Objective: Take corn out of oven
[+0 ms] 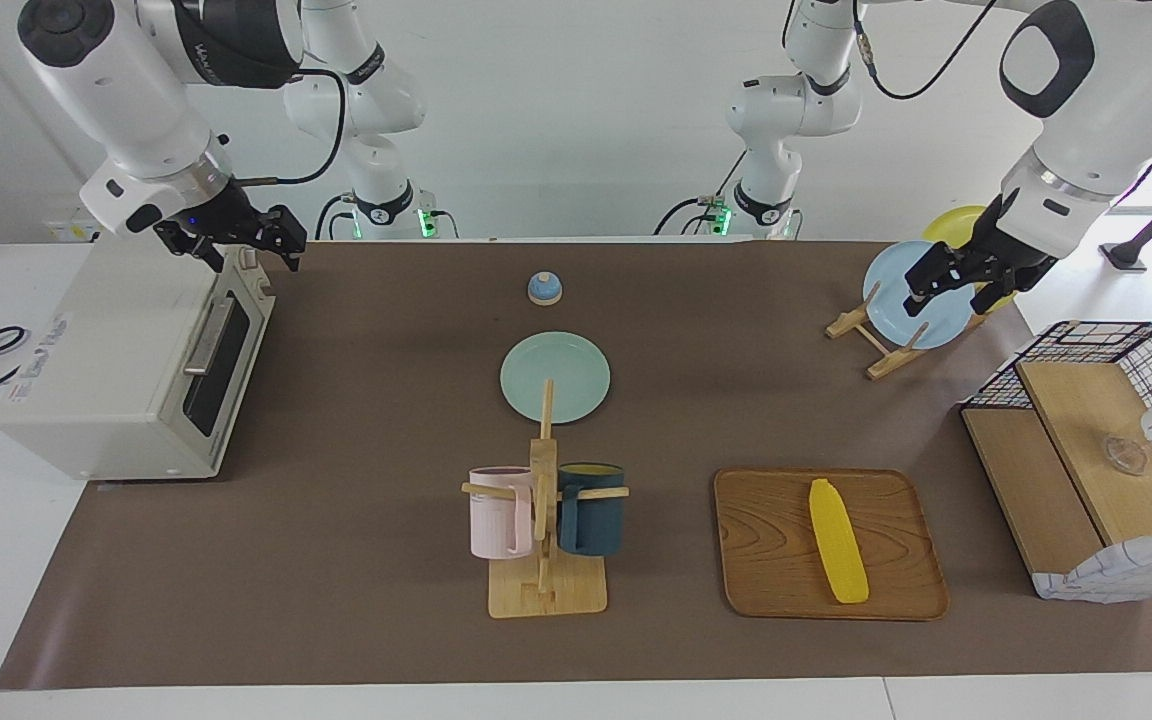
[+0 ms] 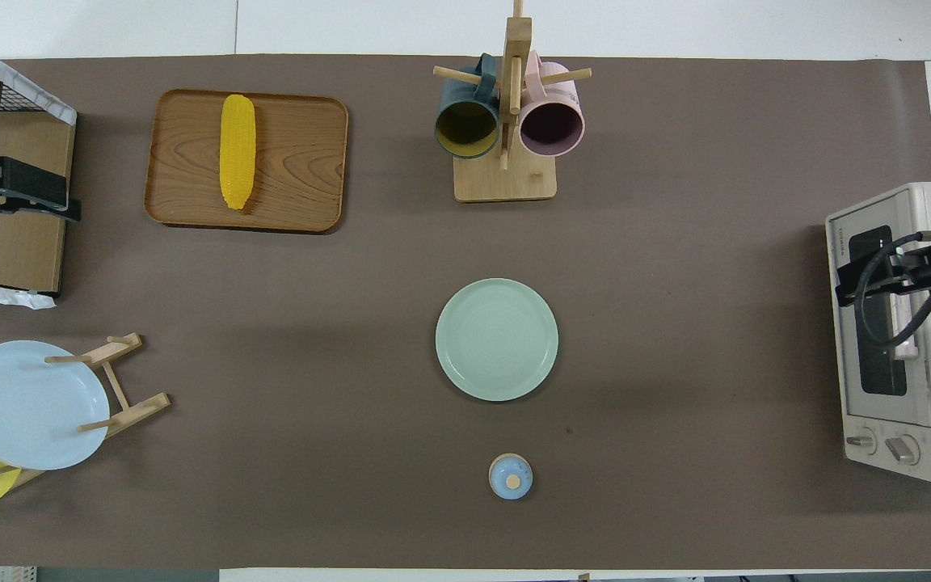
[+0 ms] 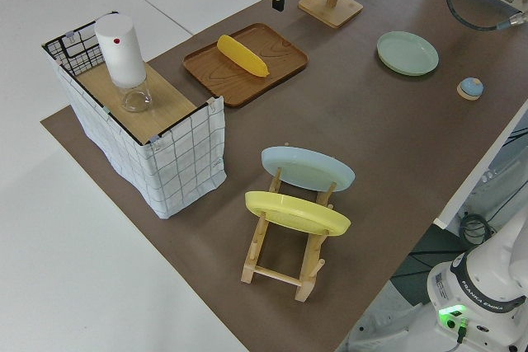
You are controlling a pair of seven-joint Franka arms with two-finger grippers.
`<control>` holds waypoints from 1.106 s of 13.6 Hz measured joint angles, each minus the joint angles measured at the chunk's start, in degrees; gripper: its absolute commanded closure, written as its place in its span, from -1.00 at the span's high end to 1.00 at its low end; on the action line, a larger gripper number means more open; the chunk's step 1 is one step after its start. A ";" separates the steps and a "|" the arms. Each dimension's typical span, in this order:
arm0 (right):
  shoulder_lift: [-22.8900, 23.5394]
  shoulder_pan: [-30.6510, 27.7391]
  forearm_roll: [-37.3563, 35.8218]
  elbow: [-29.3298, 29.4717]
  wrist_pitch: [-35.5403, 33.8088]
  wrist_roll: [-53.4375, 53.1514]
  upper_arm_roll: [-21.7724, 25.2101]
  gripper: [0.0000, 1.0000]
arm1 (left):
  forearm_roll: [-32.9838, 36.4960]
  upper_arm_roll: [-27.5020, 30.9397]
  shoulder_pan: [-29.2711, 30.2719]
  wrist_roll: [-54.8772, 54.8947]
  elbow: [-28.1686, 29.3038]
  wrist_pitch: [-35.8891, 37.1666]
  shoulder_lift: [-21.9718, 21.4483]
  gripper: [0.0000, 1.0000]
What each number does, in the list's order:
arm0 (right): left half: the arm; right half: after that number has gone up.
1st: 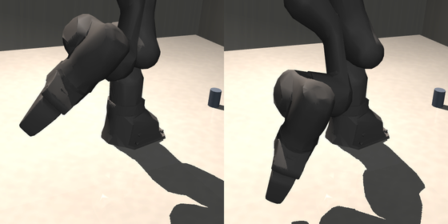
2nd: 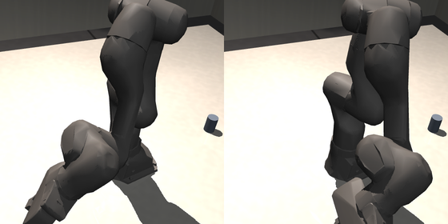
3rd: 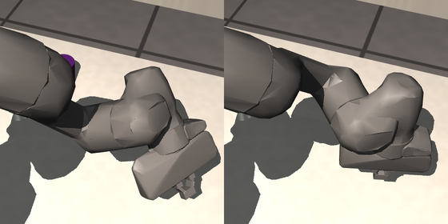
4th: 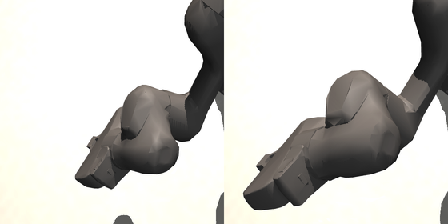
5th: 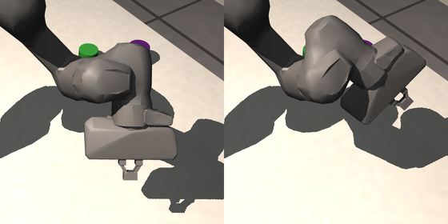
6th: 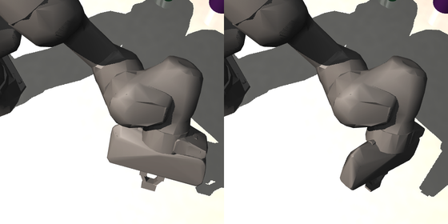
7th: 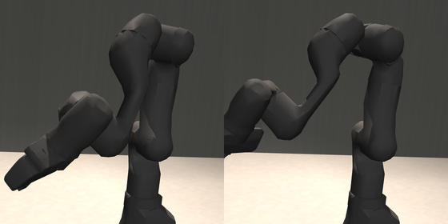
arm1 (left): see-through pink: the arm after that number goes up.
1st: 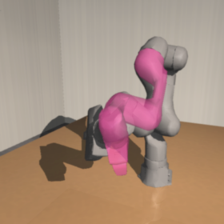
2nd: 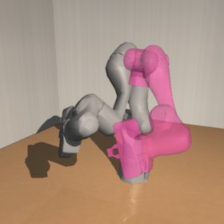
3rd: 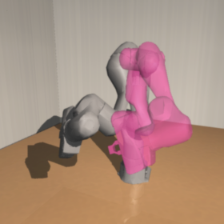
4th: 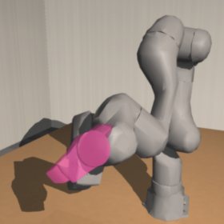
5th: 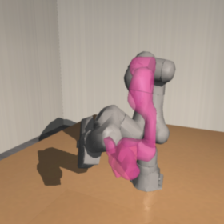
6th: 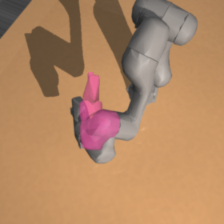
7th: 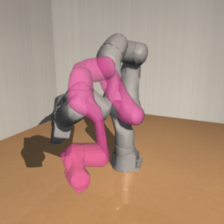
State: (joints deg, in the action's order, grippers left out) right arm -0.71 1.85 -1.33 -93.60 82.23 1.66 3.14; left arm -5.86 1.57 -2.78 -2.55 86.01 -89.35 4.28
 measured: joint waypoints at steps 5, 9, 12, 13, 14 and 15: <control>0.53 -1.10 0.00 1.45 0.00 0.00 0.45 1.00 | 0.42 -0.16 0.72 -1.72 1.92 3.28 -3.49 1.00; 0.53 -1.38 0.00 1.90 0.00 0.00 0.16 1.00 | 1.35 -0.41 0.72 -3.13 2.41 4.27 -4.70 1.00; 0.53 -1.30 0.00 2.09 0.00 0.00 0.01 1.00 | 3.18 -0.42 0.73 -3.16 3.86 2.63 -4.98 1.00; 0.53 -1.30 0.00 2.10 0.00 0.00 0.01 1.00 | 3.76 -0.59 0.77 -3.15 5.47 0.51 -5.18 1.00; 0.53 -1.30 0.00 2.10 0.00 0.00 0.01 1.00 | 4.51 -1.10 0.89 -3.15 7.12 -1.53 -5.32 1.00; 0.53 -1.30 0.00 2.10 0.00 0.00 0.01 1.00 | 5.17 -1.92 1.23 -3.15 8.44 -3.25 -5.33 1.00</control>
State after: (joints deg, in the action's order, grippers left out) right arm -0.18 0.56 -1.33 -91.50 82.23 1.66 3.15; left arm -0.68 -0.35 -1.55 -5.70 94.45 -92.60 -1.05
